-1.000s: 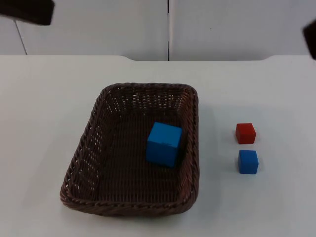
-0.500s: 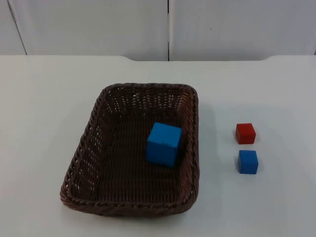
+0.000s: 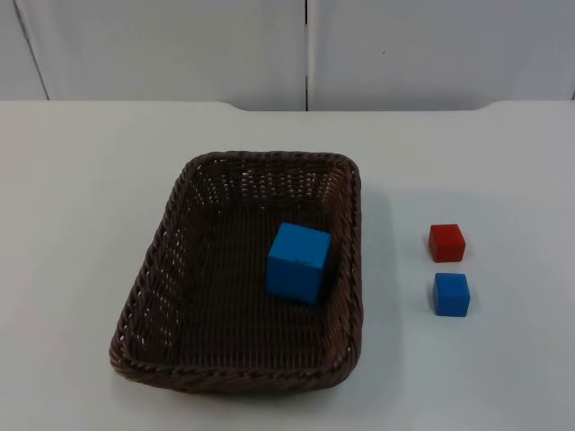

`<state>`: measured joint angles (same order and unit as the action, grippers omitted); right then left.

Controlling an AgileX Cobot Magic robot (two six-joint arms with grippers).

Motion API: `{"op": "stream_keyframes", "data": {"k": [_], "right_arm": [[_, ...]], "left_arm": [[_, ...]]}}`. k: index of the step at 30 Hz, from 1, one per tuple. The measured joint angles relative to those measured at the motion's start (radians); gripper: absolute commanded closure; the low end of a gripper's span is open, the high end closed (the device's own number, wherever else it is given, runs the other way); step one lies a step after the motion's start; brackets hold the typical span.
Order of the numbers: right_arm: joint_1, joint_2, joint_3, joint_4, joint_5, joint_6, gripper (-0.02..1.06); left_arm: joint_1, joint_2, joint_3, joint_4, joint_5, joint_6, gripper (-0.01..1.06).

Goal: Pick up the basket with the left hand and place the largest block into the basket with the right hand.

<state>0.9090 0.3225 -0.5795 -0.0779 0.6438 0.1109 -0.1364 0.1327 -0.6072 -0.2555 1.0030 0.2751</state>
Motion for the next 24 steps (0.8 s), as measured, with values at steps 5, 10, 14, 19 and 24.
{"op": "stream_keyframes", "data": {"k": [5,10,14,19,24], "right_arm": [[0.000,-0.037,0.000,0.000,0.020,0.001,0.37],[0.000,-0.100,0.000,0.000,0.046,0.001,0.37],[0.000,-0.146,0.000,0.000,0.092,-0.006,0.37],[0.000,-0.195,0.000,0.000,0.139,-0.014,0.37],[0.000,-0.259,0.004,0.000,0.192,-0.017,0.37]], "left_arm": [[0.000,-0.063,0.000,0.026,0.032,-0.012,0.16],[0.000,-0.124,0.000,0.068,0.072,-0.048,0.16],[0.000,-0.129,0.004,0.077,0.086,-0.061,0.16],[0.000,-0.129,0.082,0.102,0.086,-0.090,0.16],[0.000,-0.129,0.106,0.150,0.084,-0.148,0.16]]}}
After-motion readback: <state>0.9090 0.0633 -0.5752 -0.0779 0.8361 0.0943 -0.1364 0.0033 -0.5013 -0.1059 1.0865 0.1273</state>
